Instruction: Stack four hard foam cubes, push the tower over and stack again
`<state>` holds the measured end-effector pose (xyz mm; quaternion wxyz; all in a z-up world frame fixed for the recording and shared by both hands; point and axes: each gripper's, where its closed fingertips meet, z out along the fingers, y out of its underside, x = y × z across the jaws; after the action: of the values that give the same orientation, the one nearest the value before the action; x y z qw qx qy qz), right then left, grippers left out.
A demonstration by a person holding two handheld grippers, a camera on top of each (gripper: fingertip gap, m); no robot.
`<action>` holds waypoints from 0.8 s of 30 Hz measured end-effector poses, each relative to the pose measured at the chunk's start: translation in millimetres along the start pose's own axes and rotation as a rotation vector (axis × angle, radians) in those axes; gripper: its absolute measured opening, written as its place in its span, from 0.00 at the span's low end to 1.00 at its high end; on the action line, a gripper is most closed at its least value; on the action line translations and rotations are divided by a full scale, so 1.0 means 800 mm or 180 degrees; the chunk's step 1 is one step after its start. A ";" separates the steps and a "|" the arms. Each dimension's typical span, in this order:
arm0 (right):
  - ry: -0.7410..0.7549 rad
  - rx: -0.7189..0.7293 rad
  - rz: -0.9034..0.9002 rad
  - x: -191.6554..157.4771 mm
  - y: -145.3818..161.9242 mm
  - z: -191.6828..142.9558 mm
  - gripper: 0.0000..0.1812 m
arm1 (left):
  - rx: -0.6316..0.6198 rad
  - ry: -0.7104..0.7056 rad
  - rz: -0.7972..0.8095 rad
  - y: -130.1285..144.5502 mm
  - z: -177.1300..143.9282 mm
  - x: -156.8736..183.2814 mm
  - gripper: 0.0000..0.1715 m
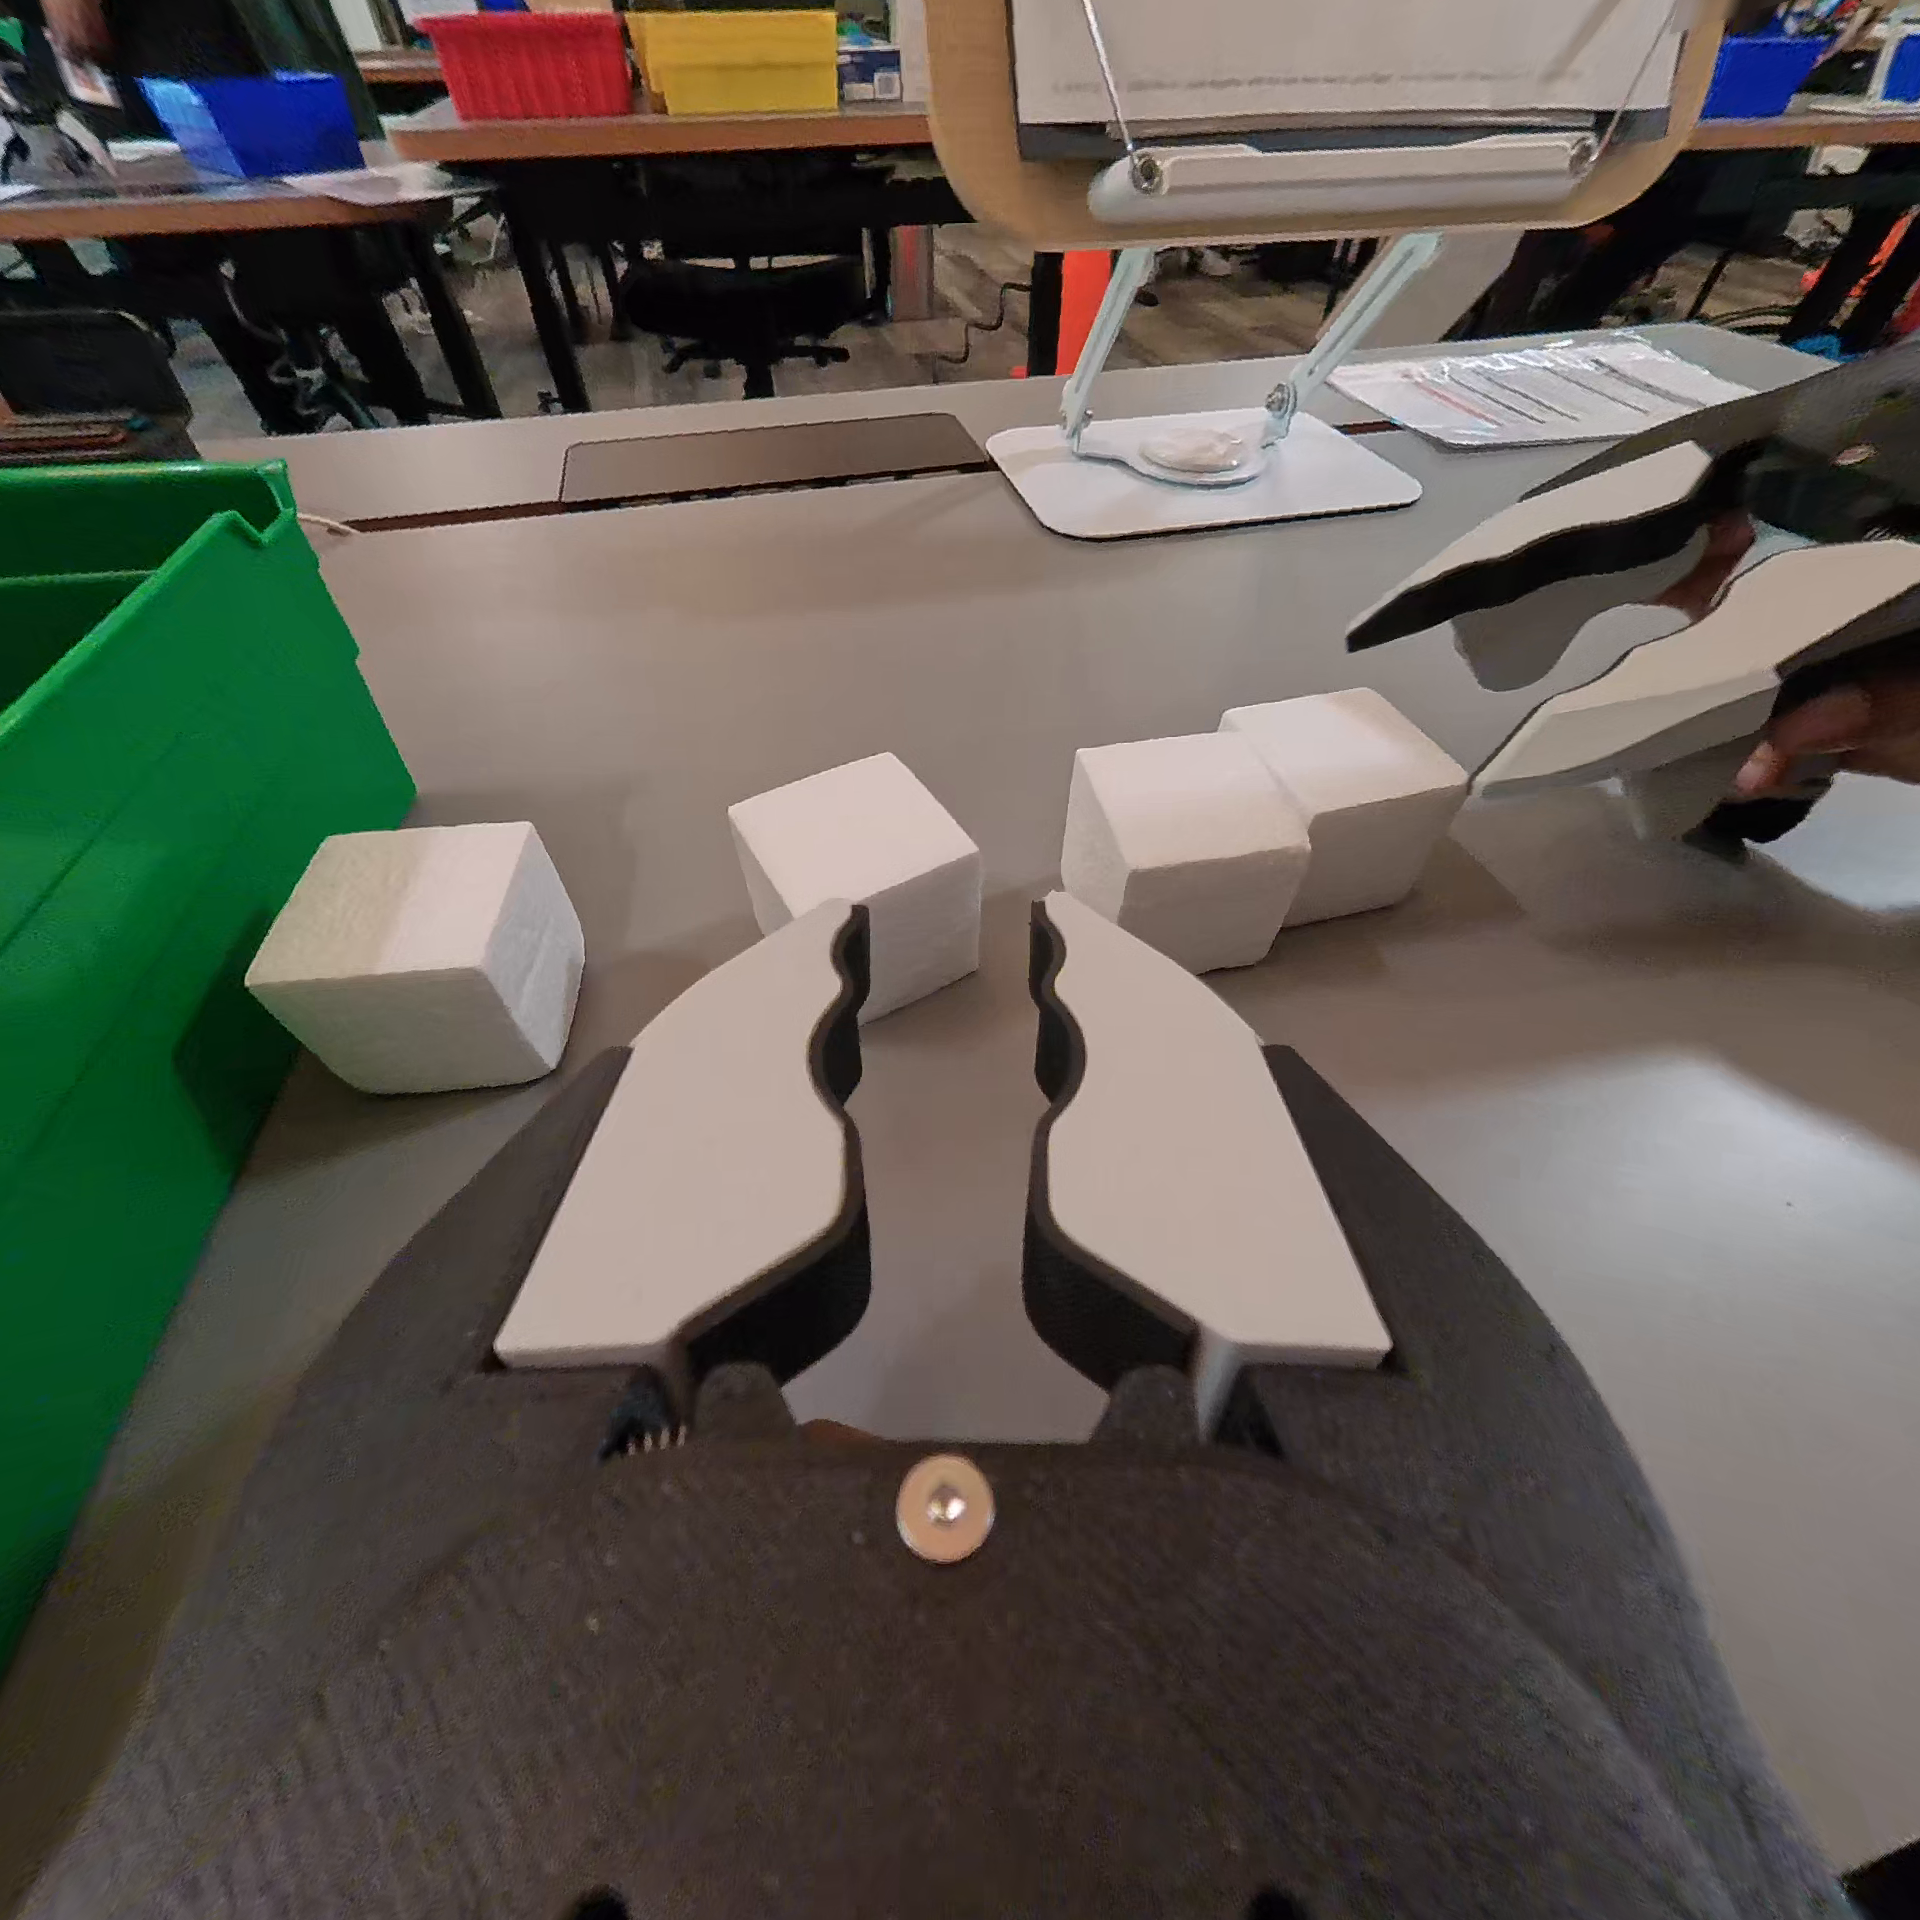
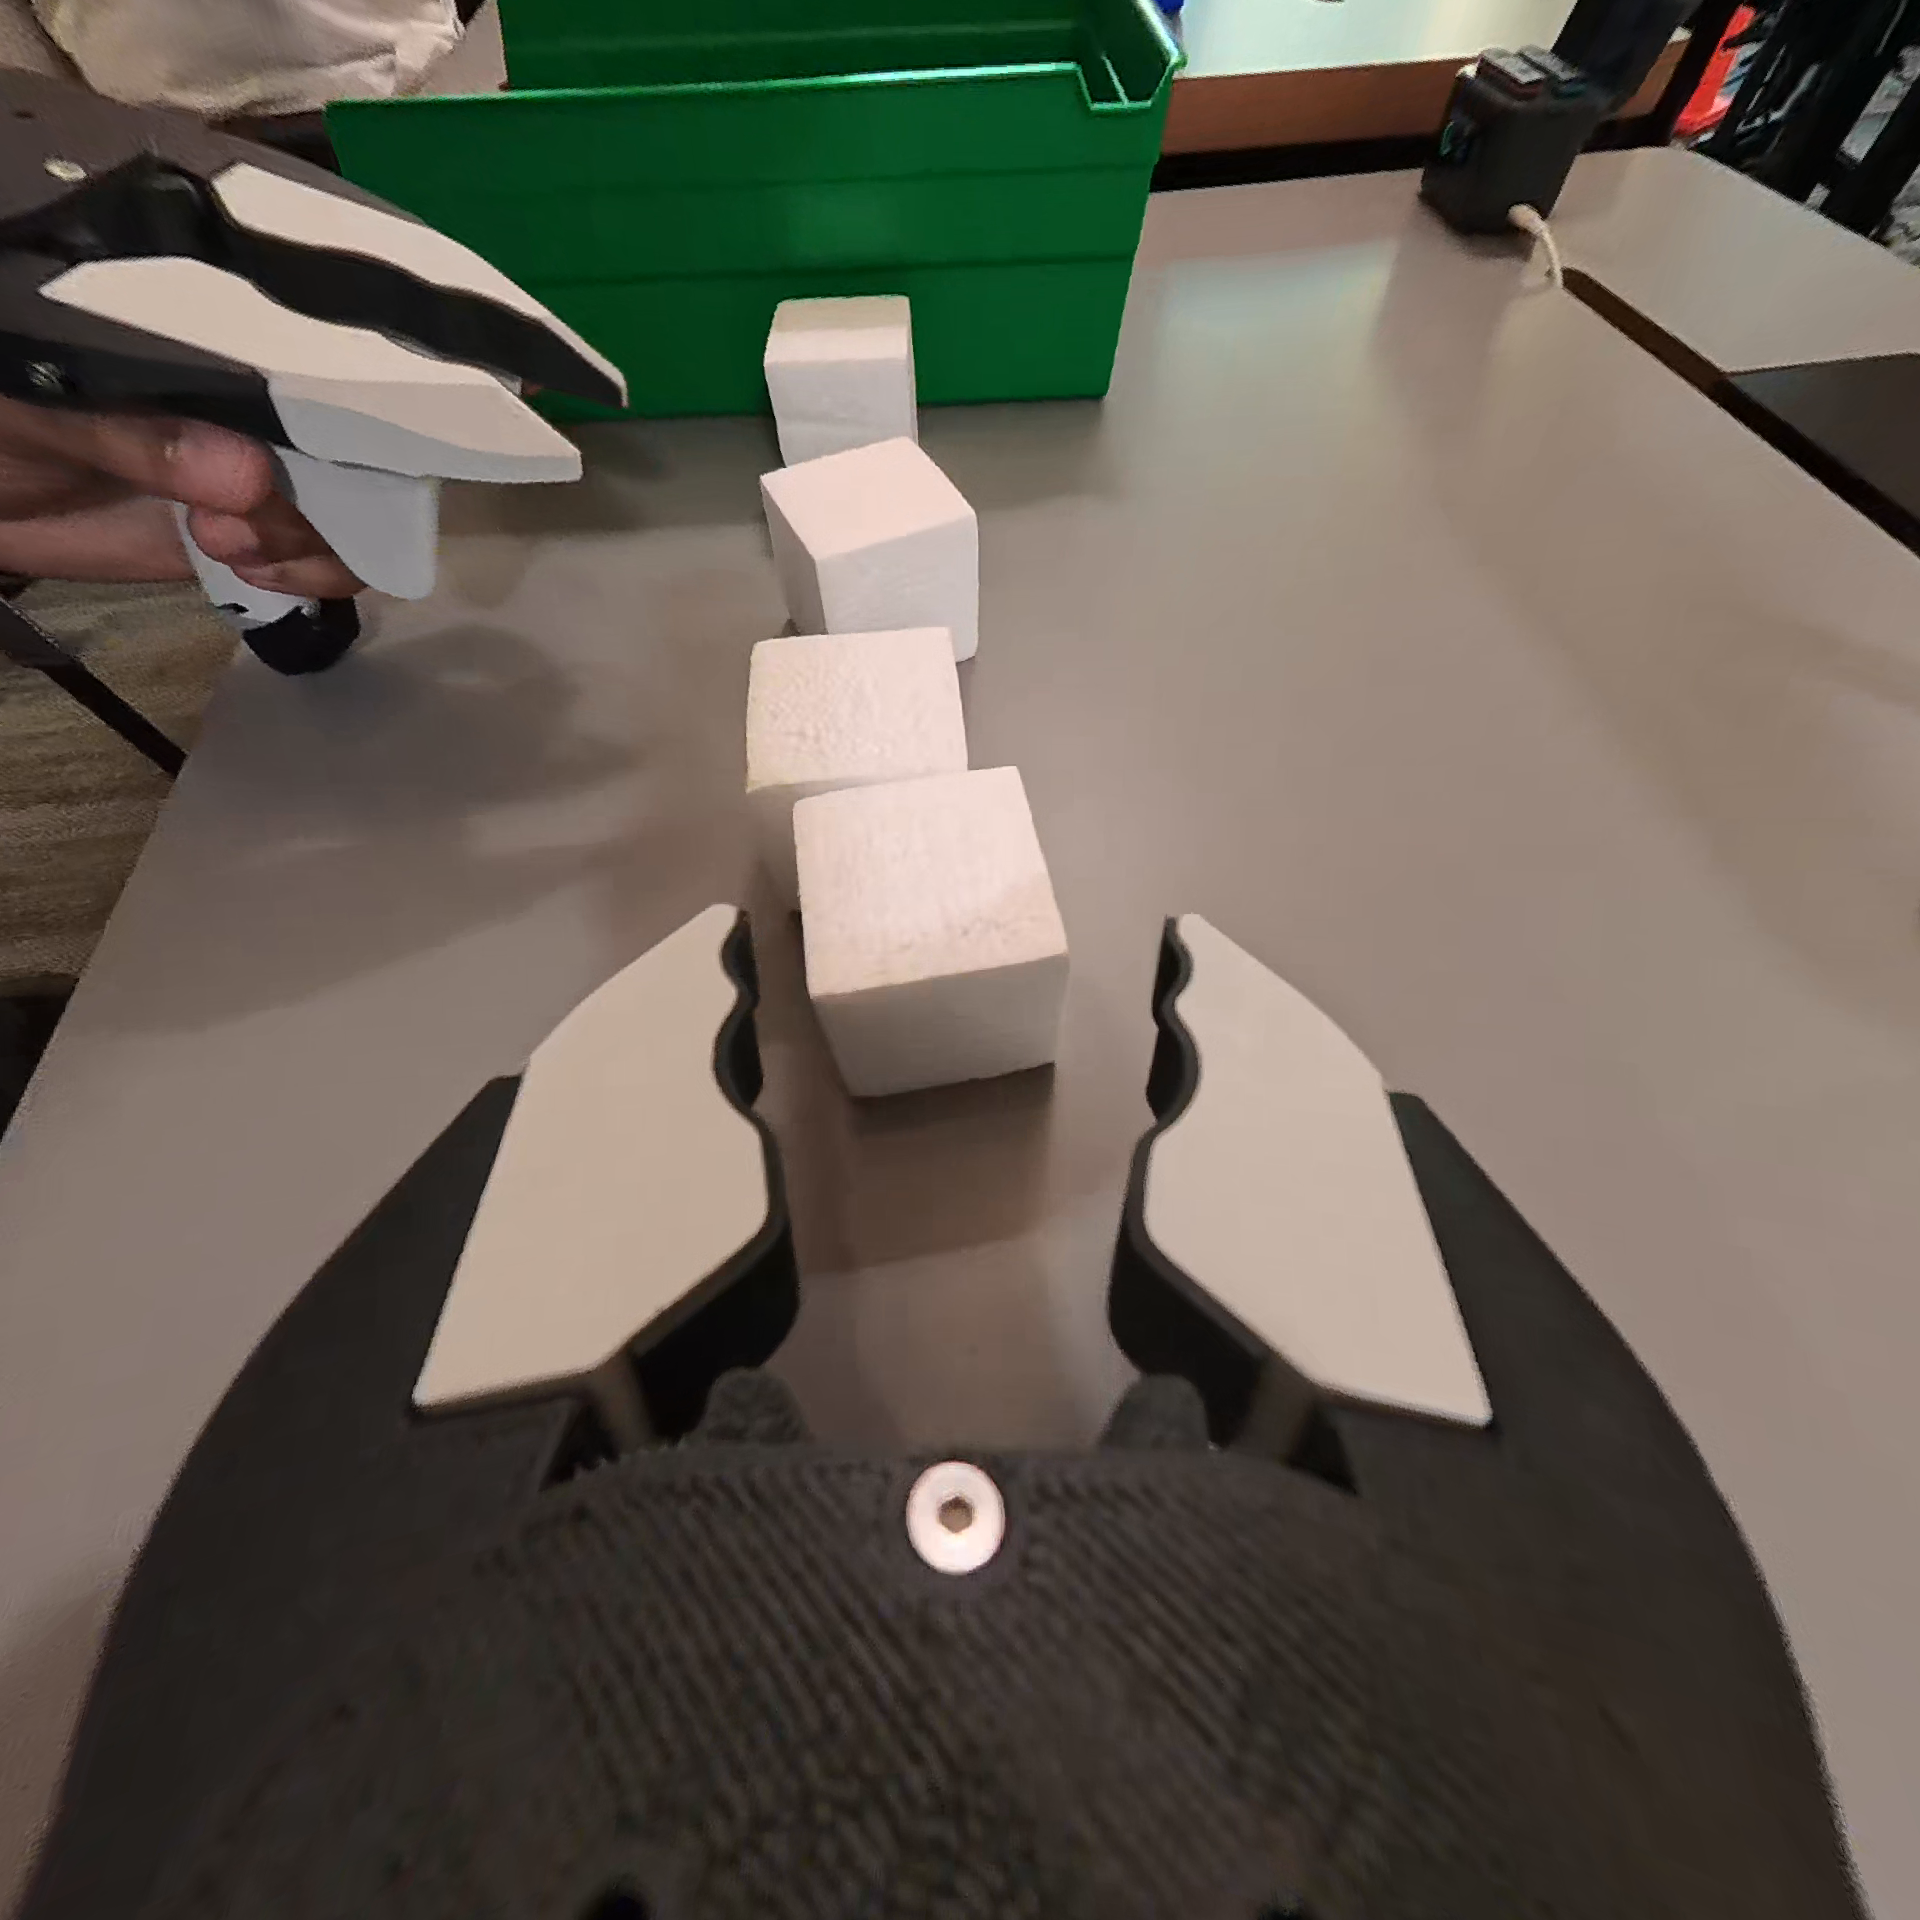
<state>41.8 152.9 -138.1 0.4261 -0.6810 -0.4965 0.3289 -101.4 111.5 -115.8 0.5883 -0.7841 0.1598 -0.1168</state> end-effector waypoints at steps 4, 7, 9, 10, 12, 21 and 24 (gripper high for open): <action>0.0040 -0.0146 -0.0107 -0.003 0.006 0.006 0.39 | 0.0053 0.0119 -0.0165 -0.006 0.003 0.008 0.17; 0.0233 -0.0308 -0.0213 0.003 0.013 0.012 0.29 | 0.0031 0.0187 -0.0214 -0.006 0.010 0.013 0.17; 0.0318 -0.0219 -0.0362 0.002 0.010 0.006 0.29 | 0.0021 0.0240 -0.0220 -0.007 0.015 0.018 0.17; 0.0376 -0.0194 -0.0409 0.004 0.010 -0.002 0.29 | 0.0023 0.0269 -0.0221 -0.008 0.017 0.022 0.17; 0.0483 -0.0213 -0.0434 0.011 0.015 -0.024 0.29 | 0.0023 0.0330 -0.0222 -0.010 0.020 0.028 0.17; 0.0551 0.0168 0.0140 0.025 0.036 -0.108 0.29 | 0.0034 0.0612 -0.0232 -0.020 0.042 0.060 0.17; 0.0582 0.0028 -0.0011 0.020 0.045 -0.109 0.29 | -0.0001 0.0688 -0.0189 -0.020 0.048 0.071 0.17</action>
<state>136.1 140.8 -134.4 0.4732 -0.7055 -0.4552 0.2668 -33.0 127.5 -111.8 0.5638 -0.7714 0.1991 -0.2179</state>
